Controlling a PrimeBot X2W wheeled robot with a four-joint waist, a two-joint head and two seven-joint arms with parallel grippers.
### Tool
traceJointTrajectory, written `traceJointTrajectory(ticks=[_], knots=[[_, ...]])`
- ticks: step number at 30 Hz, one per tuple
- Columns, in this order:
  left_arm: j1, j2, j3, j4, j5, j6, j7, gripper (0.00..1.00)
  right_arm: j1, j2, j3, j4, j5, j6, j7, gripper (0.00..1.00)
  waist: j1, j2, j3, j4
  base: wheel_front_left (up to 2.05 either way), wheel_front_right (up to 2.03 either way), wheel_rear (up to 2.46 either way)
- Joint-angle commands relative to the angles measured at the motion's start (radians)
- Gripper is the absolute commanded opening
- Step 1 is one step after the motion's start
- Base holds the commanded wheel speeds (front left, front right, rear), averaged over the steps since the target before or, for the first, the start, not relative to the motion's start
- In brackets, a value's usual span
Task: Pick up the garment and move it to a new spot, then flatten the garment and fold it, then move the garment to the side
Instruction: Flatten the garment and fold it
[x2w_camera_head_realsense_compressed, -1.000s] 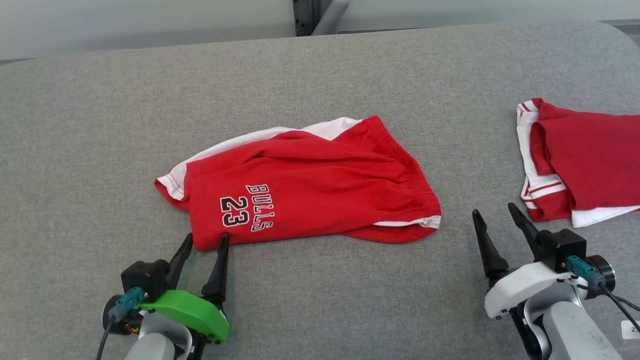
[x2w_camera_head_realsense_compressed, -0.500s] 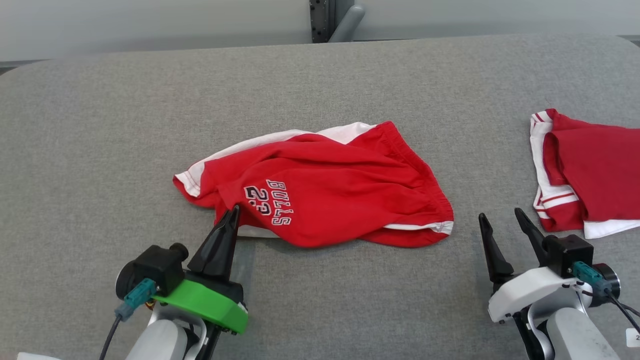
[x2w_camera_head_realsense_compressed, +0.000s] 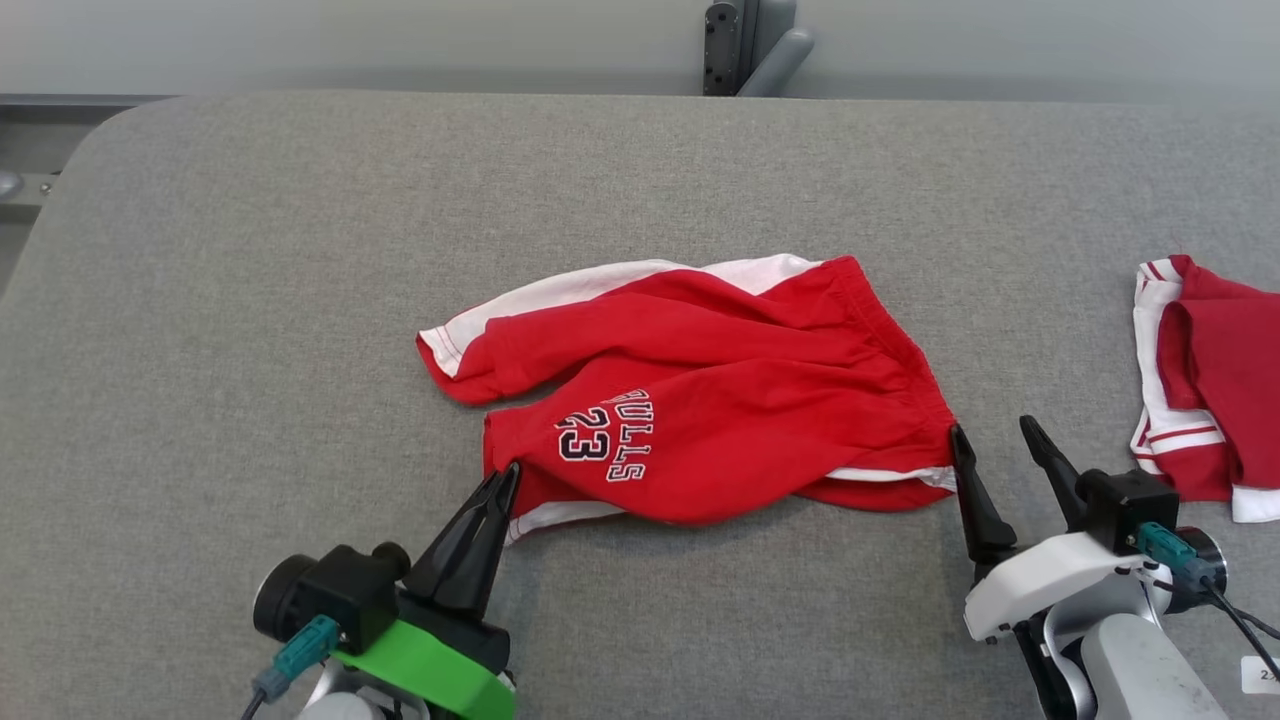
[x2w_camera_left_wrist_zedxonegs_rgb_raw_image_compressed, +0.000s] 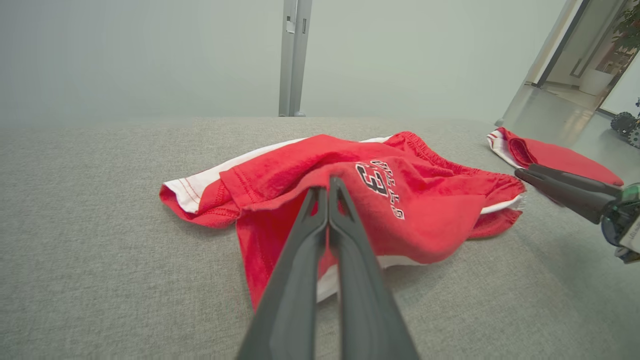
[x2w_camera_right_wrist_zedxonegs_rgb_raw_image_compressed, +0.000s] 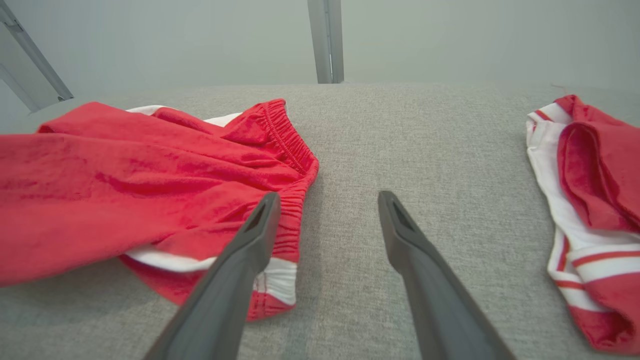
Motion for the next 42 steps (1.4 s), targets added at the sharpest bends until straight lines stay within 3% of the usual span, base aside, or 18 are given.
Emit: traceJointTrajectory(ticks=[1,7,16,23,24,25,26,34,42], knots=[[-0.038,0.006,0.003,0.010,-0.009,-0.003,0.000,0.00,-0.015,-0.008,0.003,-0.007,0.001,0.000,-0.002,1.00,0.0000,-0.0001,0.026,-0.012,0.00,0.00,0.00],[-0.153,0.011,0.028,0.113,-0.031,-0.003,0.000,0.00,-0.055,-0.016,0.008,-0.018,0.002,0.000,-0.002,1.00,0.0000,-0.0001,0.093,-0.057,0.00,0.00,0.00],[-0.397,0.024,0.124,0.429,-0.031,-0.001,0.000,0.00,-0.129,-0.008,0.005,-0.056,0.003,0.000,-0.002,1.00,0.0000,-0.0001,0.220,-0.150,0.00,0.00,0.00],[-0.471,0.017,0.143,0.590,-0.033,-0.001,0.000,0.00,-0.128,0.009,-0.007,-0.064,0.004,0.000,-0.002,1.00,0.0000,-0.0001,0.230,-0.184,0.00,0.00,0.00],[-0.467,0.016,0.156,0.596,-0.030,-0.001,0.000,0.17,-0.123,0.012,-0.011,-0.065,0.005,0.000,-0.002,1.00,0.0000,-0.0001,0.223,-0.185,0.00,0.00,0.00],[-0.460,0.015,0.172,0.592,-0.023,-0.001,0.000,0.64,-0.119,0.016,-0.013,-0.068,0.005,0.000,-0.002,1.00,0.0000,-0.0001,0.213,-0.186,0.00,0.00,0.00],[-0.445,0.011,0.189,0.584,-0.021,-0.001,0.000,1.00,-0.115,0.022,-0.014,-0.073,0.004,0.000,-0.002,1.00,0.0000,-0.0001,0.202,-0.186,0.00,0.00,0.00],[-0.274,-0.045,0.330,0.463,0.069,0.009,0.000,1.00,-0.066,0.037,0.005,-0.096,0.011,0.000,-0.002,1.00,0.0000,-0.0001,0.068,-0.161,0.00,0.00,0.00],[-0.044,-0.145,0.489,0.276,0.163,0.028,0.000,1.00,-0.010,0.048,0.054,-0.105,0.011,0.000,-0.002,1.00,0.0000,-0.0001,-0.054,-0.135,0.00,0.00,0.00]])
